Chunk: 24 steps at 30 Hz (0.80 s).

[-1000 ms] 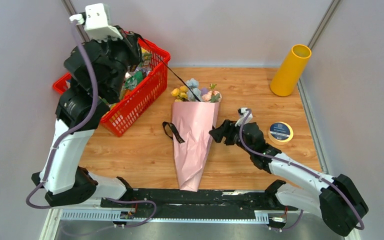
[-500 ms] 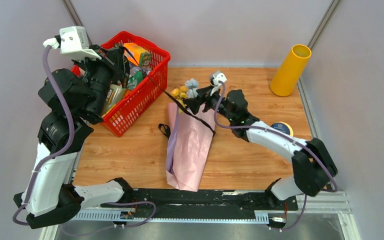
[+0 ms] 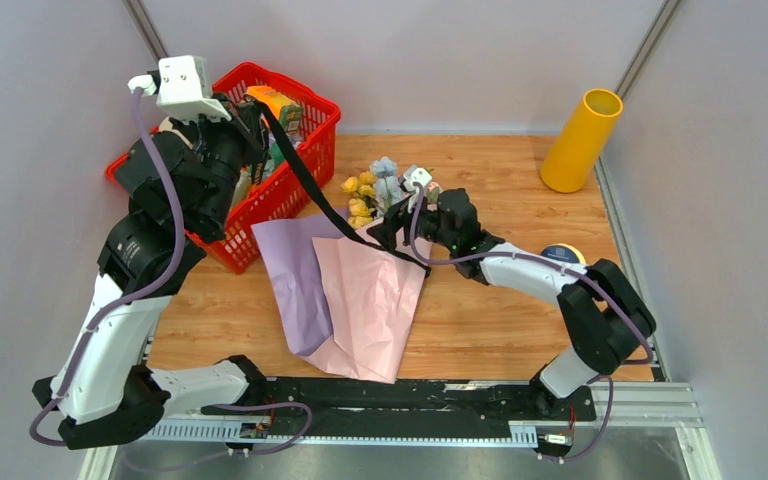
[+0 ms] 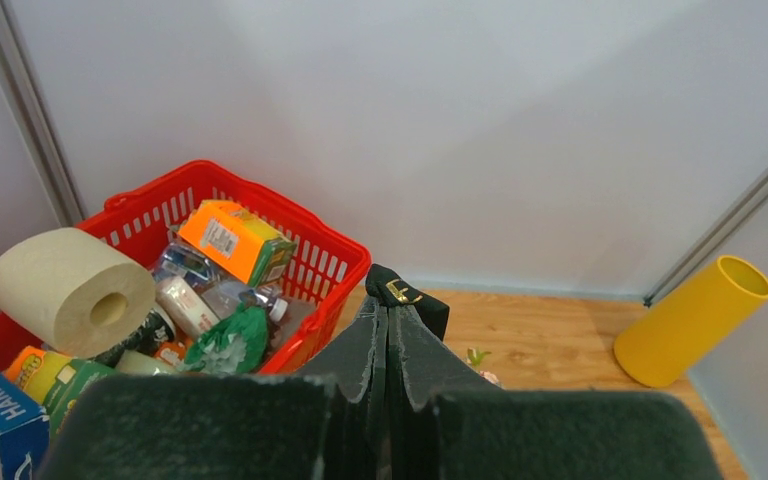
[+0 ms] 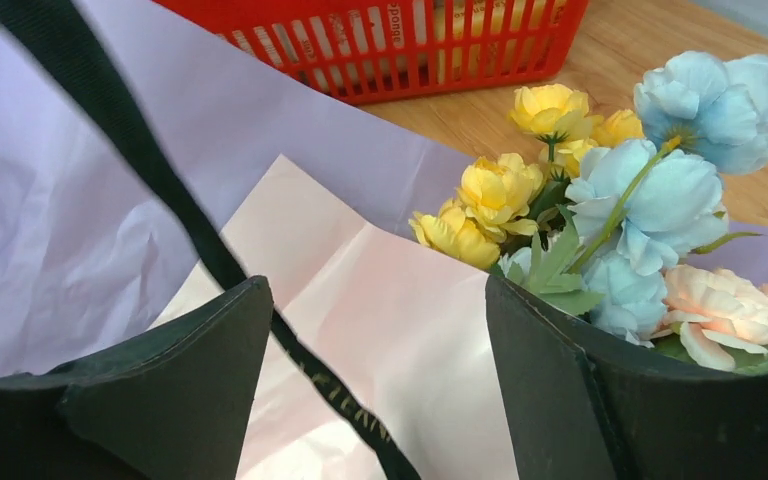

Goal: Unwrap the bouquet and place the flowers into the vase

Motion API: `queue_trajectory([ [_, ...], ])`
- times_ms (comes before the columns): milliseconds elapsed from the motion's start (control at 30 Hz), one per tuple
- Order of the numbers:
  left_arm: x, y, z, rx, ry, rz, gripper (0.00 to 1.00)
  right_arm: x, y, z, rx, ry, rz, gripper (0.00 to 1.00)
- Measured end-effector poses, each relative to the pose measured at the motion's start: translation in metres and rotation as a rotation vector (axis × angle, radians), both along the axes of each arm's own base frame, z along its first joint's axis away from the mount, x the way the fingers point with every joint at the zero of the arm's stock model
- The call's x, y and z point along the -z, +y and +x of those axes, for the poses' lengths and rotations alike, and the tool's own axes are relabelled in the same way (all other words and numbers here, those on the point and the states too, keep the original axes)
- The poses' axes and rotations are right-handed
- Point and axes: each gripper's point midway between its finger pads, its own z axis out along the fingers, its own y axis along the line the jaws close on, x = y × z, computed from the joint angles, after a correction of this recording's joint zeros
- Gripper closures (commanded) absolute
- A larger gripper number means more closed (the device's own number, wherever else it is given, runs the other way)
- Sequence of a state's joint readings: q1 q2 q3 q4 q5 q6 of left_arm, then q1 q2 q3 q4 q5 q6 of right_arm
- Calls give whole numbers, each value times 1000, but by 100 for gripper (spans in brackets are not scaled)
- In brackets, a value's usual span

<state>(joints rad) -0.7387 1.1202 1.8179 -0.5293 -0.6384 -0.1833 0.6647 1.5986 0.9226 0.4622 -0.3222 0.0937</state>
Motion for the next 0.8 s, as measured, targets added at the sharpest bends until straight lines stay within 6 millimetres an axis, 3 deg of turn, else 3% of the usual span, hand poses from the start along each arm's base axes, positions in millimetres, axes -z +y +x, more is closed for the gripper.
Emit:
queue_trajectory([
  [133,4,-1,2,-2,8,17,100,-5,-9,-17,-50,-47,-32,18],
  [267,7,-2,3,-4,13,23,100,-9,-4,-39,-180,-106,-36,16],
  [400,12,-4,5,-5,24,33,100,17,1,-54,-263,-113,-59,16],
  [567,19,-4,8,-11,38,44,100,63,11,-51,-281,-72,-126,21],
  [633,20,-4,8,-16,40,45,100,75,13,-46,-264,-73,-160,44],
  [667,20,-3,8,-19,41,45,100,79,14,-43,-250,-79,-178,67],
  [700,21,-2,7,-23,42,45,100,81,13,-40,-227,-85,-195,80],
  [800,28,3,5,-34,48,49,100,80,7,-25,-133,-119,-234,100],
])
